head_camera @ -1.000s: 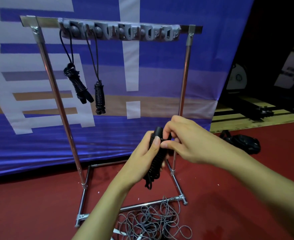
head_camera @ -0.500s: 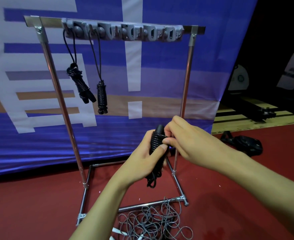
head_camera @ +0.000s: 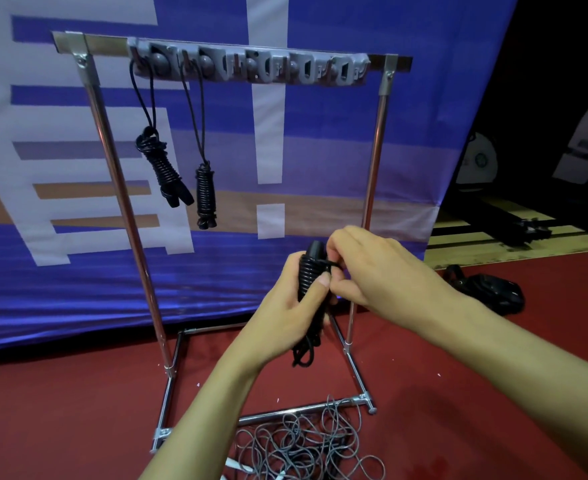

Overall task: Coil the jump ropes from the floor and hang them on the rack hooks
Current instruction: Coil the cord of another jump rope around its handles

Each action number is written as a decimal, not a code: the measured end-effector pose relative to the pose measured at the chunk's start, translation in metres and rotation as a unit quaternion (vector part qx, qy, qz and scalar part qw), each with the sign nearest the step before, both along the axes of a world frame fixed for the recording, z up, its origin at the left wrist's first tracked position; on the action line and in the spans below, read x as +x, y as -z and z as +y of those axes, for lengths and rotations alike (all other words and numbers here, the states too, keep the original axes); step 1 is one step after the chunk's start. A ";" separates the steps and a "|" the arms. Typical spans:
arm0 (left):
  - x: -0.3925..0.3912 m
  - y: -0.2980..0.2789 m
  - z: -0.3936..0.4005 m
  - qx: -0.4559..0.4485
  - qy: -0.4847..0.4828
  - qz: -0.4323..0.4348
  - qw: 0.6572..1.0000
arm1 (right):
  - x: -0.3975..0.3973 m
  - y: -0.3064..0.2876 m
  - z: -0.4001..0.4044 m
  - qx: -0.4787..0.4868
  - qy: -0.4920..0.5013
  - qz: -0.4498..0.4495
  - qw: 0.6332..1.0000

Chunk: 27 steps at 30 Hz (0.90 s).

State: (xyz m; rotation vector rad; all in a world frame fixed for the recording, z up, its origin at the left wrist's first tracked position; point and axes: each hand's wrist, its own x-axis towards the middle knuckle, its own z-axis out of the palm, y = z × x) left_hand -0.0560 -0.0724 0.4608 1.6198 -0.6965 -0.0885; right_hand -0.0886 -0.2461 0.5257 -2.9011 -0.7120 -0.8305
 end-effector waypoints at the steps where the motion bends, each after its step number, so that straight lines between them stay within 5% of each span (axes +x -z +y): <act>1: 0.002 0.000 0.000 -0.011 -0.020 -0.006 1.000 | 0.003 0.002 0.001 0.026 -0.008 -0.008 1.000; 10: 0.011 0.003 0.019 -0.041 -0.023 -0.025 0.999 | 0.013 -0.017 0.005 0.233 -0.054 0.180 0.954; 15: 0.010 -0.004 0.022 -0.035 -0.003 -0.028 0.999 | 0.024 -0.045 0.004 0.108 -0.079 0.264 0.955; 22: 0.016 -0.014 0.027 -0.029 0.028 0.007 0.999 | 0.043 -0.067 0.011 -0.123 -0.076 0.272 0.951; 27: 0.019 -0.017 0.026 -0.020 0.007 0.007 1.000 | 0.051 -0.082 0.015 -0.172 -0.058 0.325 0.928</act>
